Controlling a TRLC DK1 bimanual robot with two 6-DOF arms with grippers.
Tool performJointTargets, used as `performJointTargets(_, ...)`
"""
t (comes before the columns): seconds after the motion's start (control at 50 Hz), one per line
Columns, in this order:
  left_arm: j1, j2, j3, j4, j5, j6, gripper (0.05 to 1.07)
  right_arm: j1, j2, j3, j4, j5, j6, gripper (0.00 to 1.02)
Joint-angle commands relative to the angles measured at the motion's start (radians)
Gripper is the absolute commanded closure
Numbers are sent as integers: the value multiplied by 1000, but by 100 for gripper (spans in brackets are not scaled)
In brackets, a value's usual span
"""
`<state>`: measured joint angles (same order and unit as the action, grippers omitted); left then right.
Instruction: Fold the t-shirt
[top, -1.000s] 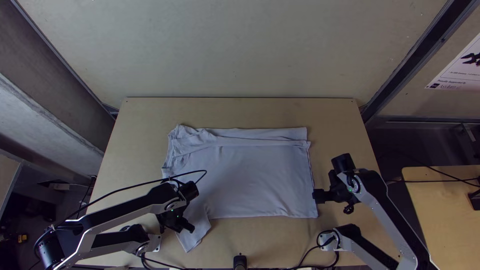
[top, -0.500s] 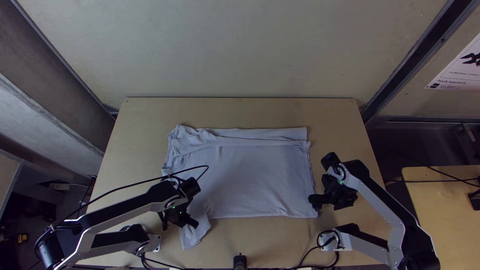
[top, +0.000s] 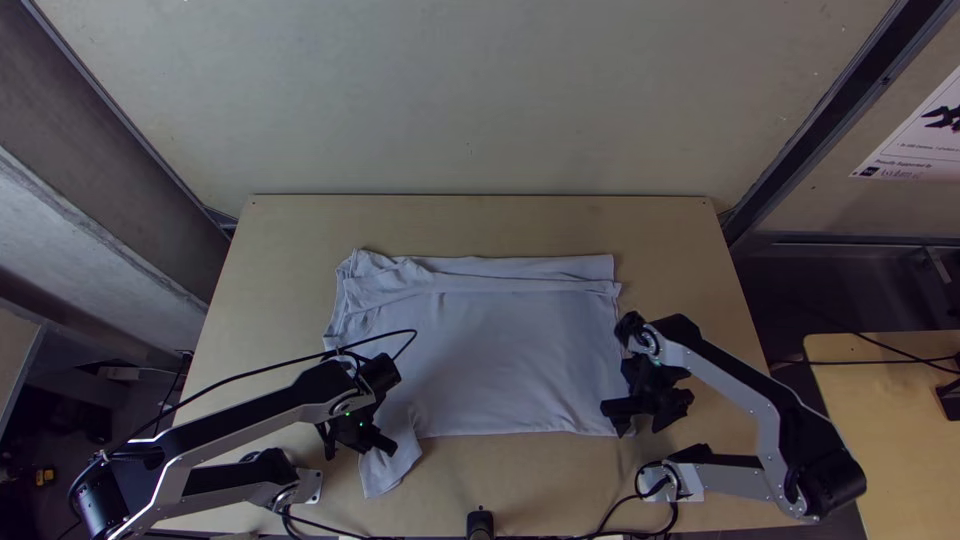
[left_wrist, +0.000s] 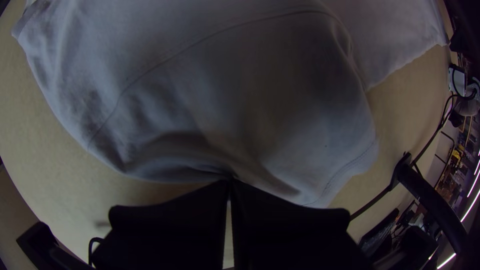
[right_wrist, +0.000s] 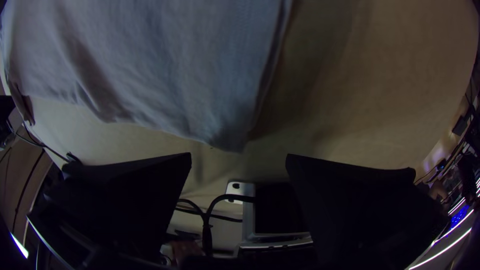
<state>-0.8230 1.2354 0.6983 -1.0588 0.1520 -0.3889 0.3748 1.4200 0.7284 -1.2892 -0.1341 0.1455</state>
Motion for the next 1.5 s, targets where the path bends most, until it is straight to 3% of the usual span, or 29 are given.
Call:
performJointTargets(0.0,7,4,18,-9,-9,7,104,35,51,14,-7,-16,16,26)
performJointTargets(0.08,8,4,17,-9,-11,10,104,58,66,9,54,-15,43,47)
performJointTargets(0.12,12,4,17,-9,-12,12,104,62,65,6,77,-16,60,53)
performJointTargets(0.2,13,3,17,-7,-12,13,104,88,56,8,102,-16,69,66)
performJointTargets(0.34,15,-1,18,-6,-14,18,104,110,2,11,148,-15,69,100)
performJointTargets(0.52,91,-34,50,-20,-28,51,104,96,-55,28,114,-12,81,100)
performJointTargets(0.82,357,-151,156,-106,-35,206,104,67,-102,54,105,18,101,100)
performJointTargets(1.22,545,-223,162,-152,-42,343,104,-51,-107,98,105,94,68,100)
performJointTargets(1.48,688,-166,274,-147,-55,455,104,-66,-87,218,106,100,69,100)
